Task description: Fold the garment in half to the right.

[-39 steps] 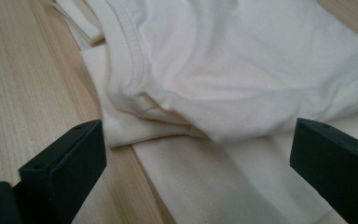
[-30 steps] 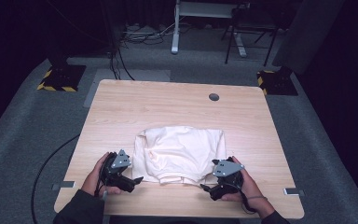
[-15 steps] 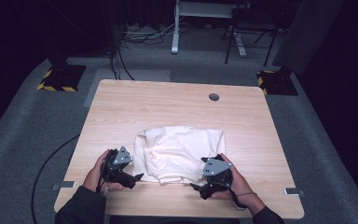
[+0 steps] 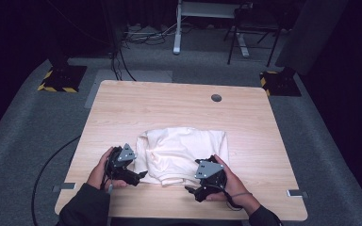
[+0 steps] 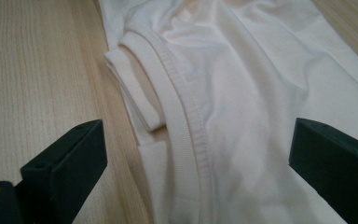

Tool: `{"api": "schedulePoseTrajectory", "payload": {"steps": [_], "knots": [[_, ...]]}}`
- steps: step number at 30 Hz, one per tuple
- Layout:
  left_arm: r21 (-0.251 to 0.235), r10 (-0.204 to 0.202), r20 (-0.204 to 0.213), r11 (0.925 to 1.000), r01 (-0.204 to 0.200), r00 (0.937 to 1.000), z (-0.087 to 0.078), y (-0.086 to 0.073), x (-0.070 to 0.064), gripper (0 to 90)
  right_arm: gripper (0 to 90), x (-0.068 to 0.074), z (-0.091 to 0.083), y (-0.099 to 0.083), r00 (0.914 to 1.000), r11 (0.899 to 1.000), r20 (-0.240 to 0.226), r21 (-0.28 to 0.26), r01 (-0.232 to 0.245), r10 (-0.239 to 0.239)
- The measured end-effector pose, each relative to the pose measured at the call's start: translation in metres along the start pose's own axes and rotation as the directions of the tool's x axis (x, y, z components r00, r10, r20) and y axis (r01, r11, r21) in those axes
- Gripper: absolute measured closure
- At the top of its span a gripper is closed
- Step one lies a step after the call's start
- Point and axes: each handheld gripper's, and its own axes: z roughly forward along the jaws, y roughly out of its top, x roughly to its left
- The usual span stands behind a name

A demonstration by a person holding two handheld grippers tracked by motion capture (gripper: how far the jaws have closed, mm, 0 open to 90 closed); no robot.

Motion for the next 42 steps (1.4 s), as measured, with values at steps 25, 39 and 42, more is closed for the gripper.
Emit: {"api": "schedulePoseTrajectory", "payload": {"steps": [25, 39, 42], "knots": [[-0.004, 0.003, 0.005, 1.0, -0.003, 1.0, 0.006, 0.012, 0.006, 4.5, 4.2, 0.011, 0.011, 0.018, 0.9981, 0.999, -0.033, -0.01, 0.052, -0.053], [0.0, -0.002, 0.008, 1.0, 0.002, 1.0, 0.011, 0.018, 0.013, 4.6, 4.1, 0.016, 0.018, 0.026, 0.996, 0.998, -0.059, -0.012, 0.067, -0.067], [-0.003, -0.007, 0.008, 1.0, 0.007, 0.9999, 0.013, 0.02, 0.015, 4.6, 4.1, 0.017, 0.019, 0.027, 0.996, 0.998, -0.059, -0.013, 0.066, -0.067]]}}
